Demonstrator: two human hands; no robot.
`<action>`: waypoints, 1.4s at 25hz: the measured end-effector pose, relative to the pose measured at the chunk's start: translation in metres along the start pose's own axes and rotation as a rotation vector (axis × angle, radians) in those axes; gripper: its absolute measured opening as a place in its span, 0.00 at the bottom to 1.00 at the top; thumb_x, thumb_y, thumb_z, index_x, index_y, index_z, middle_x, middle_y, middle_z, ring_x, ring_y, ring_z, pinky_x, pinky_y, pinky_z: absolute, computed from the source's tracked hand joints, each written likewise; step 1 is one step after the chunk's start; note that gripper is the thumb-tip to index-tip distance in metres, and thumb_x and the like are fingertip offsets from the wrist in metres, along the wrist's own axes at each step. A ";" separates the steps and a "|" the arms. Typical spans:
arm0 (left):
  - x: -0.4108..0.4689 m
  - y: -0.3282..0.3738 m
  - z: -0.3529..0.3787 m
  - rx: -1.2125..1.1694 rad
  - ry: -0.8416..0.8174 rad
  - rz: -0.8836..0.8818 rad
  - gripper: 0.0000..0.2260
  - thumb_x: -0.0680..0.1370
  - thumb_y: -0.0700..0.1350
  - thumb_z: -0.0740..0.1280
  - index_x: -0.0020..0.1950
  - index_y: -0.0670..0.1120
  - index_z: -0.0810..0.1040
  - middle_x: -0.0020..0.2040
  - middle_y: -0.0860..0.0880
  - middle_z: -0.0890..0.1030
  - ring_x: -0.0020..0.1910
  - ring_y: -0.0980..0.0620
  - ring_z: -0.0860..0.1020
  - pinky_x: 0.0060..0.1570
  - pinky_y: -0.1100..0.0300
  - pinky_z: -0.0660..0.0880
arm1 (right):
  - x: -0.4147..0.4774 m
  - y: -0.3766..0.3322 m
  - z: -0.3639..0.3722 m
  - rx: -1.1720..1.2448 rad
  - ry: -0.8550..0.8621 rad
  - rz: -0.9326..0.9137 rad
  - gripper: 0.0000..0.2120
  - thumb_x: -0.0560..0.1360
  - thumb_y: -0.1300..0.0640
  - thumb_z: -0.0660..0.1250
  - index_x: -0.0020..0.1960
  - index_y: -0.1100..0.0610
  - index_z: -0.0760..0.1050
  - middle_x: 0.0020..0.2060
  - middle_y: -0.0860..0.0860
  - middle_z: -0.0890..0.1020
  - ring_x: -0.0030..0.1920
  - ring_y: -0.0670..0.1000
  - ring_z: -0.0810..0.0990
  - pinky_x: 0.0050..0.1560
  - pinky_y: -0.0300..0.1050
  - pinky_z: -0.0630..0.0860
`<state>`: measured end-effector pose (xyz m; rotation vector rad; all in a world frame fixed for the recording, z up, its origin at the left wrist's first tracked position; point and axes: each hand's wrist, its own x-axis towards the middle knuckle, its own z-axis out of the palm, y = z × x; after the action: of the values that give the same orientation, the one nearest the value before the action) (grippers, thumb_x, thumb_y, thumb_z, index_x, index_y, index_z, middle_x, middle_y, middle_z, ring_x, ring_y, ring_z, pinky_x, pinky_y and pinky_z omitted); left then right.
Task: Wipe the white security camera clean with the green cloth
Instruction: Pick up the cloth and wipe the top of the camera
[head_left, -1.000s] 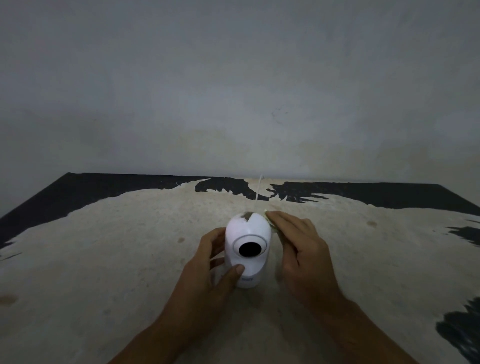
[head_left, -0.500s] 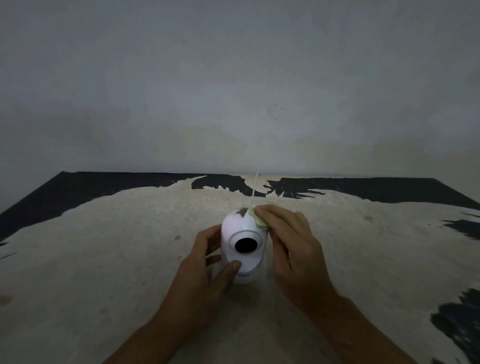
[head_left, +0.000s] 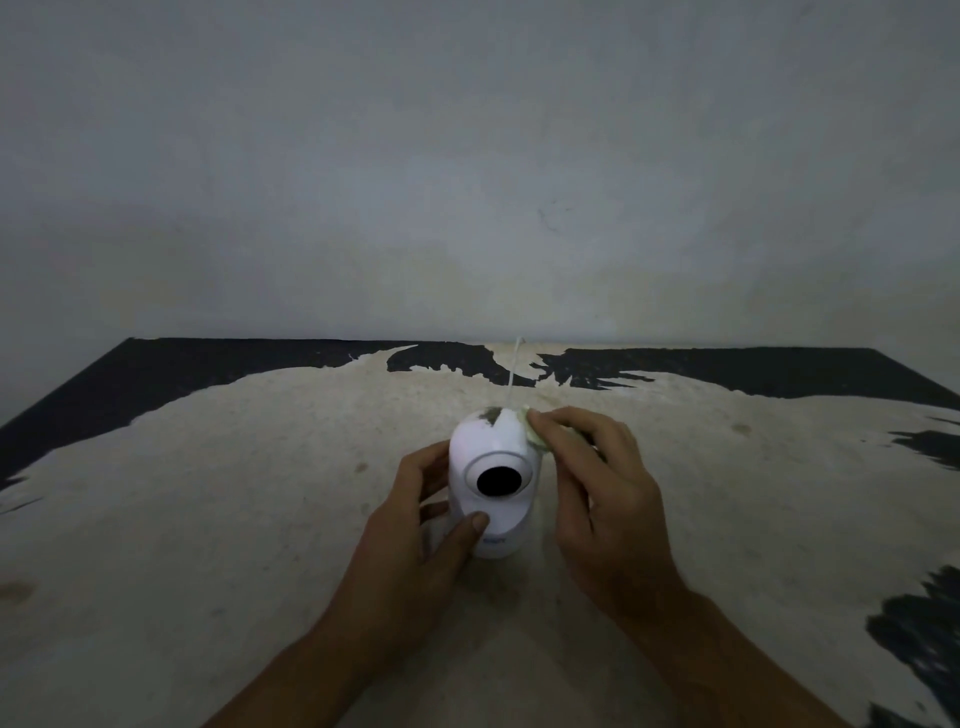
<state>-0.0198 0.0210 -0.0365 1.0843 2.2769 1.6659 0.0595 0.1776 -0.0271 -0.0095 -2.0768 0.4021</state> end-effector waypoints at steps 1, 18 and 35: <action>0.000 0.000 0.000 0.002 -0.001 0.003 0.26 0.68 0.58 0.65 0.64 0.62 0.61 0.58 0.71 0.68 0.52 0.79 0.68 0.44 0.82 0.68 | -0.001 -0.001 -0.001 -0.012 -0.008 -0.011 0.22 0.83 0.53 0.49 0.63 0.64 0.75 0.55 0.61 0.79 0.56 0.55 0.76 0.59 0.39 0.73; -0.001 0.000 0.000 -0.015 -0.003 -0.004 0.27 0.67 0.59 0.65 0.65 0.62 0.61 0.58 0.71 0.69 0.53 0.78 0.69 0.46 0.78 0.69 | -0.003 0.003 -0.006 -0.156 -0.058 -0.045 0.18 0.81 0.59 0.52 0.65 0.63 0.73 0.55 0.62 0.77 0.55 0.56 0.76 0.58 0.36 0.70; -0.001 0.004 0.000 -0.029 -0.001 -0.029 0.23 0.66 0.57 0.66 0.58 0.67 0.61 0.55 0.72 0.69 0.50 0.81 0.68 0.41 0.83 0.68 | -0.003 -0.012 -0.006 -0.145 -0.126 -0.248 0.19 0.82 0.55 0.52 0.62 0.61 0.76 0.58 0.58 0.80 0.55 0.54 0.74 0.53 0.42 0.76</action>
<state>-0.0172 0.0210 -0.0331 1.0409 2.2495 1.6822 0.0679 0.1677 -0.0232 0.1903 -2.1945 0.1023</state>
